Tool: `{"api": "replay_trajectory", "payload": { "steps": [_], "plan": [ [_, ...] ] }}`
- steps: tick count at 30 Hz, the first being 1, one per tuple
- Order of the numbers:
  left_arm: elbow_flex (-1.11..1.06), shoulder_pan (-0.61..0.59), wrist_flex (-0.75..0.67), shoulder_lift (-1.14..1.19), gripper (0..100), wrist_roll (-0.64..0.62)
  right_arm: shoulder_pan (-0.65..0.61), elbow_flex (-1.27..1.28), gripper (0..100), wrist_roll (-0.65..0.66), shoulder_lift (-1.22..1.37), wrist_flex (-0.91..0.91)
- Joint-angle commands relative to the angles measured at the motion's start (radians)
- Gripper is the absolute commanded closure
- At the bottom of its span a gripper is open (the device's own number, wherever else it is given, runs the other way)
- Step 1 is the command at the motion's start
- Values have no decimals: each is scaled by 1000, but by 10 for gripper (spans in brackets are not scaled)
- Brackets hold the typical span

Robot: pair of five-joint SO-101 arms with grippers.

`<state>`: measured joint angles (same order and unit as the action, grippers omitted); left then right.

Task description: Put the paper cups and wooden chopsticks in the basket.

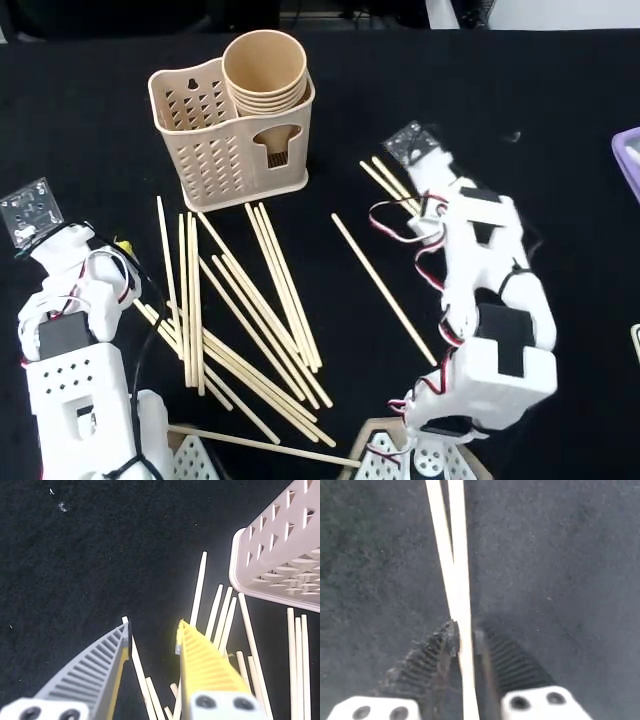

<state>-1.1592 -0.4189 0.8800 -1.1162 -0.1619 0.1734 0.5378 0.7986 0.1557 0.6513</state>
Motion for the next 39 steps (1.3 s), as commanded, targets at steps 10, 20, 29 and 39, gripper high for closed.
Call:
{"api": "replay_trajectory", "payload": {
  "steps": [10, 20, 29, 39],
  "plan": [
    [5, -12, 5, -15, 841, 6, -87, -148, 807, 12, 105, -18],
    [5, -12, 5, -15, 841, 6, -78, -335, 992, 15, 232, 184],
    [5, -12, 5, -15, 841, 6, -2, -262, 988, -58, -30, 304],
    [5, -12, 5, -15, 841, 6, -25, -294, 988, -331, -599, 471]
  ]
}}
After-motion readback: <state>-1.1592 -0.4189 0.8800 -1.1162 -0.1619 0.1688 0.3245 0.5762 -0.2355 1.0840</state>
